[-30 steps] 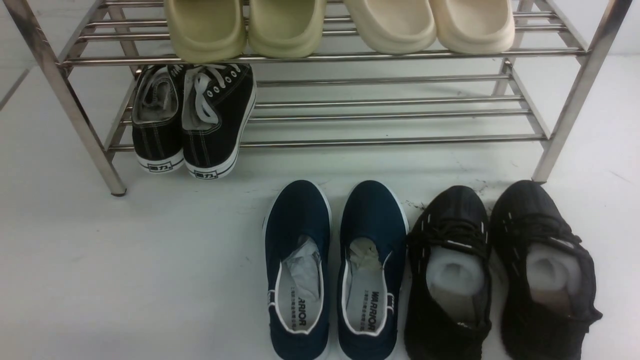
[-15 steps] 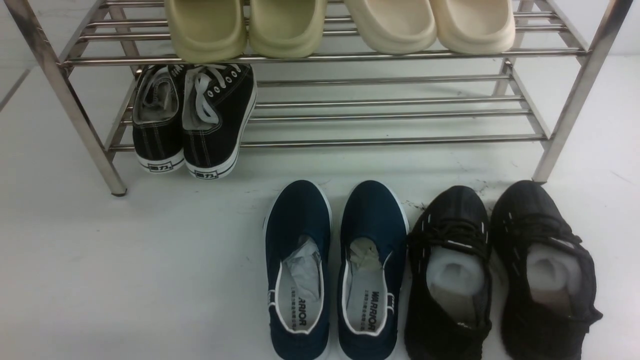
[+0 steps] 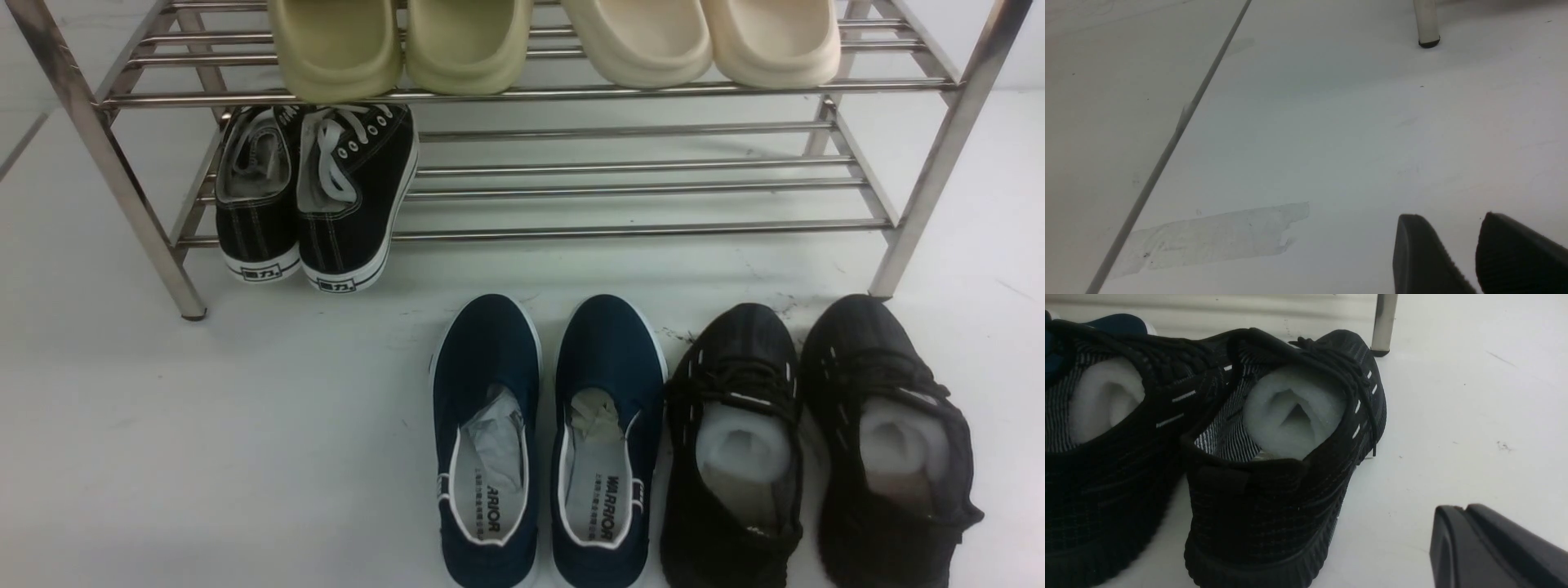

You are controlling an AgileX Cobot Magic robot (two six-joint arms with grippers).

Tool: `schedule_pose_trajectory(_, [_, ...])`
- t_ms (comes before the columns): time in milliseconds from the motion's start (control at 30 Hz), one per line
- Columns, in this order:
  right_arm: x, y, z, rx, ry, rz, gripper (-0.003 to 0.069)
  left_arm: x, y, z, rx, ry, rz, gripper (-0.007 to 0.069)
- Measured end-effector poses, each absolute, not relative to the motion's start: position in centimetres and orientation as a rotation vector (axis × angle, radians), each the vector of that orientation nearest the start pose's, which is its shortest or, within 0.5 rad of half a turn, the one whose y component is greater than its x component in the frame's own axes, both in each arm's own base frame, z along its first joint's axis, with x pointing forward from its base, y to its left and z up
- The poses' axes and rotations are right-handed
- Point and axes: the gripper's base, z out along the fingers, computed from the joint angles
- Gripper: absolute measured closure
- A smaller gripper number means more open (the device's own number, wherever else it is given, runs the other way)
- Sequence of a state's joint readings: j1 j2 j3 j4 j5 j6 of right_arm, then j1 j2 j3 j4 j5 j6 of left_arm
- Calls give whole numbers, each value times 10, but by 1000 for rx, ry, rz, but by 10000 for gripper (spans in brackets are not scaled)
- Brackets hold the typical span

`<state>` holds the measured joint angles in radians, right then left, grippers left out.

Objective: Take the shoes off the shelf with your hand on the white table.

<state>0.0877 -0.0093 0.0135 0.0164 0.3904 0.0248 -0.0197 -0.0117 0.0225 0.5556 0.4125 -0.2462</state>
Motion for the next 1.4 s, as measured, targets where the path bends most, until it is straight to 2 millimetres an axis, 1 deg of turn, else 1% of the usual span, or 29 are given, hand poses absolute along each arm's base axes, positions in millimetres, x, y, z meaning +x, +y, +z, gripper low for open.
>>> schedule_pose_trajectory(800, [52, 5, 174, -42, 1878, 99, 578, 51, 18, 175, 121, 1856, 372, 383])
schedule_pose_trajectory(1400, [52, 2, 174, 23, 1877, 59, 558, 51, 18, 175, 121, 1856, 372, 383])
